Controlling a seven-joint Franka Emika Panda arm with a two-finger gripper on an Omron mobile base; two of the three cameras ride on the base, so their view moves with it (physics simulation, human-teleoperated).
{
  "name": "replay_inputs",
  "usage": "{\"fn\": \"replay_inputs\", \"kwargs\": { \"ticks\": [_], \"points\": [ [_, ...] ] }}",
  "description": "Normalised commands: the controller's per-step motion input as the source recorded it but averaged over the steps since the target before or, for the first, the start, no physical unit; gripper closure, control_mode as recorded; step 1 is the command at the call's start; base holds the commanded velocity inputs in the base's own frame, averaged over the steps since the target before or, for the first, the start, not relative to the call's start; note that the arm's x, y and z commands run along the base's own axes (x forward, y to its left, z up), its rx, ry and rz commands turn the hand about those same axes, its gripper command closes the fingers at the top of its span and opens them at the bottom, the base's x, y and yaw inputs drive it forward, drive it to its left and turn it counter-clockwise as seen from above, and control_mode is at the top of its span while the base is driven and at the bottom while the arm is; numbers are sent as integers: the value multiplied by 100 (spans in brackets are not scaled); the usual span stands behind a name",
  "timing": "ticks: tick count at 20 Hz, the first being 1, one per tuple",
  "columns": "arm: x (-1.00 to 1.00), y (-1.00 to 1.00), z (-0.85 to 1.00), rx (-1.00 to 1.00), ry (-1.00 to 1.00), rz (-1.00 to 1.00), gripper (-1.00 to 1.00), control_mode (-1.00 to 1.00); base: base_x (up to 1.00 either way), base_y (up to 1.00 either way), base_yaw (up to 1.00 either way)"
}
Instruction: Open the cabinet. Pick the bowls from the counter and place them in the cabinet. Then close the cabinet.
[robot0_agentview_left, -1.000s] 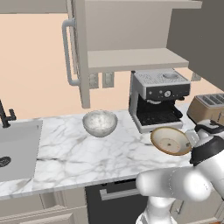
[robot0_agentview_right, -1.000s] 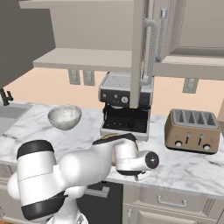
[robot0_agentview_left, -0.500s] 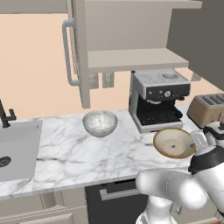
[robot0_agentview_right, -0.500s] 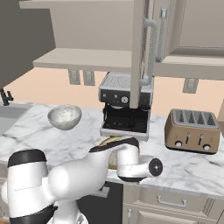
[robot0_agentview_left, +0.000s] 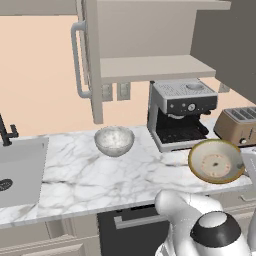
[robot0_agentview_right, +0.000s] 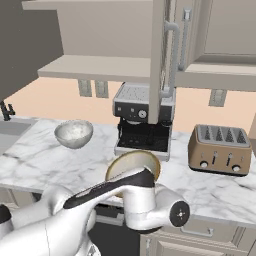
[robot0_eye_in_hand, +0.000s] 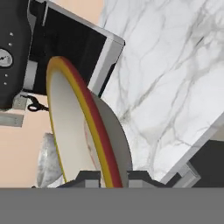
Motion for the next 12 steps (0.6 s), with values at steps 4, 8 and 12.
{"fn": "replay_inputs", "kwargs": {
  "ticks": [4, 8, 12],
  "points": [
    [-58, 51, 95, 1, -3, 0, 100, -100, 0, 0, 0],
    [-48, 64, 80, 7, 0, -7, 100, -100, 0, 0, 0],
    [-38, 64, 83, 4, 0, -10, 100, -100, 0, 0, 0]
  ]
}}
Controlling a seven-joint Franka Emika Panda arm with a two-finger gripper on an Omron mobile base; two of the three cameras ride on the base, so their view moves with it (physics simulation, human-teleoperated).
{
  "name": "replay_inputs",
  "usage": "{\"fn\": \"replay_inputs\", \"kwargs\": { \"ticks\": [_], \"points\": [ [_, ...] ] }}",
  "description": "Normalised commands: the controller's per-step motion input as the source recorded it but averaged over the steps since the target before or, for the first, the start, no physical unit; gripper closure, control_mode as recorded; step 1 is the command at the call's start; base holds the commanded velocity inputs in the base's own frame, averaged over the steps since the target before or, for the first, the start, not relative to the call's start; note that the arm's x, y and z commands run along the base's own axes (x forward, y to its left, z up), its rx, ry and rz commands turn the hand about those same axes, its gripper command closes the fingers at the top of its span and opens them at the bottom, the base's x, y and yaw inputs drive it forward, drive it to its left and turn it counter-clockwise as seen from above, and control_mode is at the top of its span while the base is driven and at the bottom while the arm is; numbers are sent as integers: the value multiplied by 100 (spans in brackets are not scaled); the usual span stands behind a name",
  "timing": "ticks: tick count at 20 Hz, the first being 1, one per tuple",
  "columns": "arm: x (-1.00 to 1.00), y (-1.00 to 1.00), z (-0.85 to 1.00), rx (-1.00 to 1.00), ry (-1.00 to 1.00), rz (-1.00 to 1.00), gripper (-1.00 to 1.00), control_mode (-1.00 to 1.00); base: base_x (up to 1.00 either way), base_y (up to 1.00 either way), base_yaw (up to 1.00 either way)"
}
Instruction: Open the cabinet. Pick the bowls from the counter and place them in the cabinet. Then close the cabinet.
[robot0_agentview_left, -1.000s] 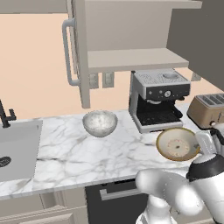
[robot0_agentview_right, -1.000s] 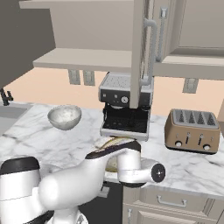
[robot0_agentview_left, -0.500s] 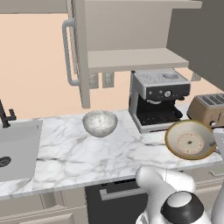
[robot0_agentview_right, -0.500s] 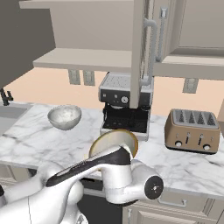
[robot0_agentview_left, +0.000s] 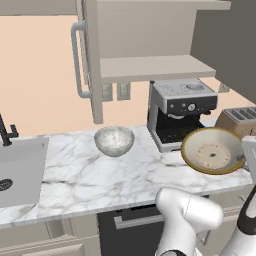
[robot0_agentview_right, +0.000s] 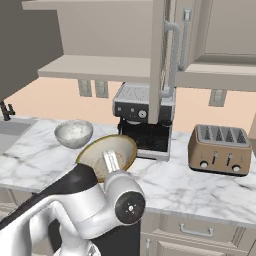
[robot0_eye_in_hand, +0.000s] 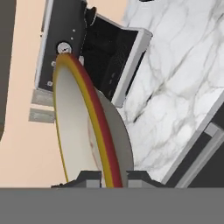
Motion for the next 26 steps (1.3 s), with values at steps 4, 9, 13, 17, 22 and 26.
{"fn": "replay_inputs", "kwargs": {
  "ticks": [4, 9, 13, 17, 22, 26],
  "points": [
    [-12, 54, 80, 1, 0, -11, 100, -100, 0, 0, 0],
    [0, 9, 86, 0, -4, -10, 100, -100, 0, 0, 0],
    [0, 2, 85, 1, -4, -7, 100, -100, 0, 0, 0],
    [0, 0, 86, 1, 0, -3, 100, -100, 0, 0, 0],
    [0, 8, 70, 0, -2, -1, 100, -100, 0, 0, 0],
    [0, 16, 35, 2, -2, 0, 100, -100, 0, 0, 0]
  ]
}}
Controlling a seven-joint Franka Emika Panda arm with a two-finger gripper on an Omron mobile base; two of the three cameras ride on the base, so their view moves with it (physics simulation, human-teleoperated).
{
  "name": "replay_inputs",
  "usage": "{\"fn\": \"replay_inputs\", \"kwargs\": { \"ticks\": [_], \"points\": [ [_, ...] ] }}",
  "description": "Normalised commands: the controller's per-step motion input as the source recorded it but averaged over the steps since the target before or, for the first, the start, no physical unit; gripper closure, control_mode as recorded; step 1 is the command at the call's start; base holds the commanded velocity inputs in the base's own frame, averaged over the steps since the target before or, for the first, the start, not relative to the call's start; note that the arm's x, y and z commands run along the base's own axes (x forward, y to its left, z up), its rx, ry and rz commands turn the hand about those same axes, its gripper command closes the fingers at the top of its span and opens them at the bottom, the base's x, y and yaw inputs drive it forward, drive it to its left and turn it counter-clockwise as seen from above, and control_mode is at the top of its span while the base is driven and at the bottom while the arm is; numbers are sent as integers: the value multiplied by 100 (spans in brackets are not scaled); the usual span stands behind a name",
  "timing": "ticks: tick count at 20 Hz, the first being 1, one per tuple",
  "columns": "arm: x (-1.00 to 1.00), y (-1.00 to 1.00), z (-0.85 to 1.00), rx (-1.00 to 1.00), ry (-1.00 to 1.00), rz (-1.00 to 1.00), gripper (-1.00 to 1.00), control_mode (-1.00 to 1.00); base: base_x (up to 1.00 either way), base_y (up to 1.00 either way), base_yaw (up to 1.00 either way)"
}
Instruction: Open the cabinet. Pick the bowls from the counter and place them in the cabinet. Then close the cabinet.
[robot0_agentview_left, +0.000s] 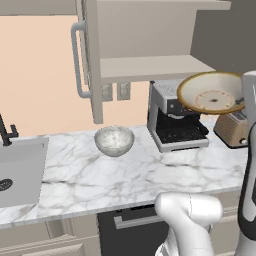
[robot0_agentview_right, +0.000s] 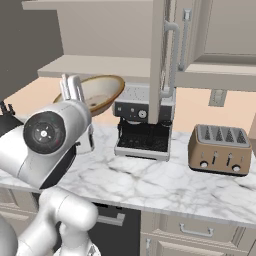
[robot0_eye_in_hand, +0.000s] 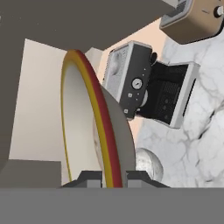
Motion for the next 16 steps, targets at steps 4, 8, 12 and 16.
{"fn": "replay_inputs", "kwargs": {
  "ticks": [4, 8, 12, 16],
  "points": [
    [9, 1, 10, 9, 0, 0, 100, -100, 0, 0, 0],
    [20, 13, 1, 4, -1, -1, 100, -100, 0, 0, 0],
    [18, 23, 0, 0, -5, -11, 100, -100, 0, 0, 0],
    [26, 33, 0, 0, -9, -18, 100, -100, 0, 0, 0]
  ]
}}
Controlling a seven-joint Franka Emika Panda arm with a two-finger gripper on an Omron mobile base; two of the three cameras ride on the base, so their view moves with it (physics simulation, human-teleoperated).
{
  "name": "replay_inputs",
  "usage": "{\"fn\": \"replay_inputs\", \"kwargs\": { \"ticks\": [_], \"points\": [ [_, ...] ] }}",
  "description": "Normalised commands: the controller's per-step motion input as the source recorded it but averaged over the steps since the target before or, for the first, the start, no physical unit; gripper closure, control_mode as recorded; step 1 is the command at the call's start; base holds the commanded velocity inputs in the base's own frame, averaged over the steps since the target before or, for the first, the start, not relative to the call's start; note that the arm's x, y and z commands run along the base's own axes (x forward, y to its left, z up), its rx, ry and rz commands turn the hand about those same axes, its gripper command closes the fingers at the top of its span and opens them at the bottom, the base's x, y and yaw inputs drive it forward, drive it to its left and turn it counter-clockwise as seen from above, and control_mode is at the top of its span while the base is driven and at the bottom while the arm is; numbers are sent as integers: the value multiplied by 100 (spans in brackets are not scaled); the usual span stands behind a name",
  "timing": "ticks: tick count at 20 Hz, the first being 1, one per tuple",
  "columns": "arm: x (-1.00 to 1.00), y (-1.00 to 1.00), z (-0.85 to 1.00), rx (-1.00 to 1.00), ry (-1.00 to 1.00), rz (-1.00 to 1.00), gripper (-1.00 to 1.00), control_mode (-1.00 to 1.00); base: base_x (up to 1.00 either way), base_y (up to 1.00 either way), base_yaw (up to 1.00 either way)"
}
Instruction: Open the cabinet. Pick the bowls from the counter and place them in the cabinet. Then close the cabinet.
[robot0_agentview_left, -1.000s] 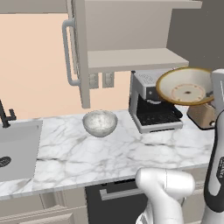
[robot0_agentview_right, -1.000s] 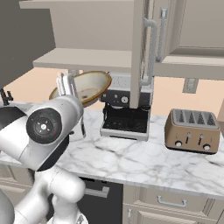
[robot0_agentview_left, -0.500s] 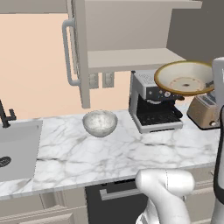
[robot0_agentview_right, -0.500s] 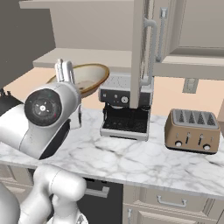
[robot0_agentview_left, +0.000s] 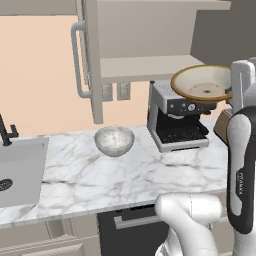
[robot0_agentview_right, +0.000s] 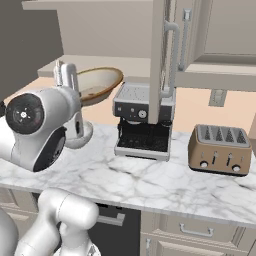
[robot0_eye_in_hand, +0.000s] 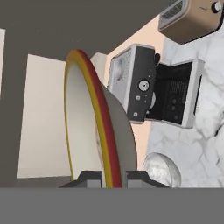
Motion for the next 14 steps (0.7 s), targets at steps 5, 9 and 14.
{"fn": "replay_inputs", "kwargs": {
  "ticks": [5, 9, 14],
  "points": [
    [25, 15, 8, 0, -13, -21, 100, -100, 0, 0, 0],
    [15, 1, 14, 0, -16, -14, 100, -100, 0, 0, 0],
    [15, 0, 16, 4, -6, -11, 100, -100, 0, 0, 0]
  ]
}}
